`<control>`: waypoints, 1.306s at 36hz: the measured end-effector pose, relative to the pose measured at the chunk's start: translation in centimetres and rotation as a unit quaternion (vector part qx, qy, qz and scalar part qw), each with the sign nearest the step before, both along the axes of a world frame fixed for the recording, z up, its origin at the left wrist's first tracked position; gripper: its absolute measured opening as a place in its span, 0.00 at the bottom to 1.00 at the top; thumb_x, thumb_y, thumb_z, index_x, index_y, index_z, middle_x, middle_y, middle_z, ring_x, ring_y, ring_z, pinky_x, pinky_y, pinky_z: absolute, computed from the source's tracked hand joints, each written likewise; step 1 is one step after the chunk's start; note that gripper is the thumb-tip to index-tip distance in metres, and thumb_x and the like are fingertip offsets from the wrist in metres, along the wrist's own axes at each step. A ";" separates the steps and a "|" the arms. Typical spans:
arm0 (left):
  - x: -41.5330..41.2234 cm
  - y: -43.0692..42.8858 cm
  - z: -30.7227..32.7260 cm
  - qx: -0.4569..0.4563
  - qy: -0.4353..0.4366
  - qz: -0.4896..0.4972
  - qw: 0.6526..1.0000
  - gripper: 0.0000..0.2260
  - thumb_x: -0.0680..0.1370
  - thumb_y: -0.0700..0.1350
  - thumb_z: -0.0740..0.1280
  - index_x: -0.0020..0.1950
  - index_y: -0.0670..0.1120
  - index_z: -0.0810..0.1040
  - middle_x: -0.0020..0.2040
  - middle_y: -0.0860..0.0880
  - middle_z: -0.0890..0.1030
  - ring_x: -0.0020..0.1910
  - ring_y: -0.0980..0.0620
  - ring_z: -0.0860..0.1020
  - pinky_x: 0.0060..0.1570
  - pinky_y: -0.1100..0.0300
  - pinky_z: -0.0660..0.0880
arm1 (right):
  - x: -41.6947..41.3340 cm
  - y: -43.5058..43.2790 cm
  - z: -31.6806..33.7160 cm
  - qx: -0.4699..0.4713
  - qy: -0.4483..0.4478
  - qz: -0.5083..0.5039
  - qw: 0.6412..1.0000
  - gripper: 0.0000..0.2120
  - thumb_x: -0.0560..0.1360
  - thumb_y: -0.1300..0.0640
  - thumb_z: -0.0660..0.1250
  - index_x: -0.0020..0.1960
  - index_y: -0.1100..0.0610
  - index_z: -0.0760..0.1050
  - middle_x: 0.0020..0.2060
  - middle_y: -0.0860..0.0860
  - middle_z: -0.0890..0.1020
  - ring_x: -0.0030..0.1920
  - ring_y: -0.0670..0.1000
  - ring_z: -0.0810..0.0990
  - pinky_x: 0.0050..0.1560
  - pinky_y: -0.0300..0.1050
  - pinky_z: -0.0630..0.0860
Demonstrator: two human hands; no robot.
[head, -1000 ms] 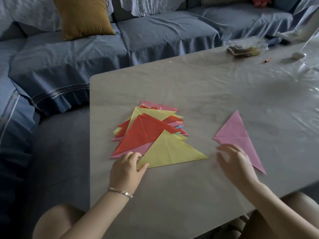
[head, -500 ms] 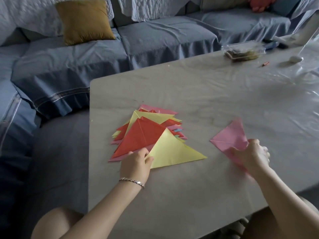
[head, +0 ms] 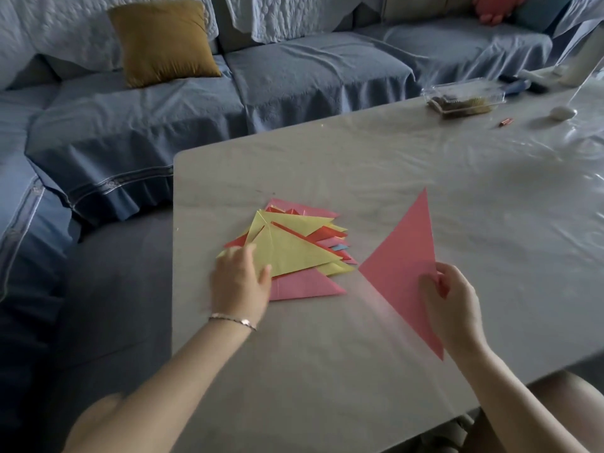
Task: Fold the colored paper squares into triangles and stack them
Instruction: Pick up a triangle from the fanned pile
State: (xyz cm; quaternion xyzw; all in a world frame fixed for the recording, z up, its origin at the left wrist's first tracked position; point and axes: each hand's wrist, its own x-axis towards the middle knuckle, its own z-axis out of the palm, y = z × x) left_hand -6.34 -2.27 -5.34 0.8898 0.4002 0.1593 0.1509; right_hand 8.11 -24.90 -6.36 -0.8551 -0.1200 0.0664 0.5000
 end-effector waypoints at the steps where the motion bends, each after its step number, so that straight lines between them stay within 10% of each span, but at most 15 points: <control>1: 0.0 -1.5 0.4 -0.071 -0.036 -0.032 0.996 0.18 0.74 0.45 0.68 0.61 0.39 0.73 0.55 0.42 0.77 0.56 0.43 0.74 0.54 0.56 0.69 | -0.6 0.4 0.3 0.017 -0.002 0.003 1.000 0.10 0.76 0.62 0.61 0.55 0.52 0.74 0.37 0.49 0.78 0.37 0.51 0.76 0.33 0.40 0.70; 5: 1.1 -6.8 1.6 -0.407 -0.046 -0.081 0.909 0.15 0.74 0.50 0.68 0.57 0.46 0.71 0.49 0.50 0.77 0.46 0.56 0.75 0.39 0.74 0.68 | -3.7 2.3 1.1 0.108 0.042 0.055 0.992 0.13 0.76 0.65 0.63 0.56 0.51 0.72 0.39 0.44 0.80 0.37 0.45 0.80 0.33 0.33 0.75; 9: 1.7 -8.1 0.7 -0.454 -0.106 -0.006 0.885 0.07 0.72 0.45 0.67 0.45 0.44 0.73 0.40 0.44 0.74 0.40 0.47 0.77 0.46 0.54 0.78 | -6.1 3.5 0.9 0.135 0.097 0.133 0.977 0.18 0.74 0.67 0.65 0.53 0.45 0.70 0.43 0.45 0.81 0.39 0.41 0.81 0.38 0.36 0.77; 15: 1.0 -5.1 -0.2 -0.325 -0.002 -0.032 0.945 0.09 0.78 0.38 0.57 0.57 0.39 0.68 0.51 0.34 0.74 0.52 0.38 0.74 0.50 0.52 0.70 | -6.6 2.3 -0.6 -0.024 0.001 0.089 0.996 0.37 0.72 0.61 0.69 0.75 0.57 0.52 0.63 0.53 0.66 0.56 0.50 0.72 0.56 0.43 0.71; 19: 0.7 -3.1 -0.5 -0.175 0.128 -0.109 0.970 0.22 0.79 0.36 0.52 0.72 0.47 0.58 0.51 0.42 0.74 0.47 0.44 0.74 0.44 0.56 0.68 | -6.5 1.4 -2.5 -0.095 -0.169 0.148 0.970 0.28 0.70 0.64 0.70 0.68 0.56 0.67 0.67 0.56 0.64 0.67 0.52 0.59 0.62 0.49 0.66; 29: 1.5 -2.6 -2.6 0.072 0.142 -0.158 0.975 0.30 0.76 0.33 0.58 0.75 0.44 0.50 0.65 0.43 0.67 0.61 0.45 0.69 0.61 0.56 0.67 | -7.5 3.7 -5.9 -0.252 -0.319 0.362 0.839 0.25 0.70 0.46 0.54 0.59 0.56 0.78 0.57 0.48 0.80 0.59 0.51 0.79 0.57 0.47 0.74; 33: -0.8 -4.8 -4.9 0.058 0.033 -0.241 0.968 0.27 0.64 0.28 0.71 0.63 0.38 0.74 0.62 0.40 0.76 0.58 0.43 0.77 0.59 0.56 0.68 | -7.6 4.1 -6.1 -0.215 -0.314 0.350 0.856 0.20 0.68 0.49 0.66 0.58 0.54 0.76 0.55 0.48 0.79 0.57 0.52 0.79 0.56 0.46 0.76; 47: -5.3 -4.8 -7.0 0.017 0.072 -0.284 0.956 0.19 0.75 0.45 0.55 0.62 0.44 0.77 0.62 0.49 0.77 0.61 0.51 0.75 0.64 0.61 0.64 | -7.5 4.0 -4.8 -0.231 -0.315 0.311 0.867 0.20 0.70 0.47 0.56 0.48 0.54 0.83 0.42 0.46 0.82 0.44 0.49 0.82 0.48 0.40 0.77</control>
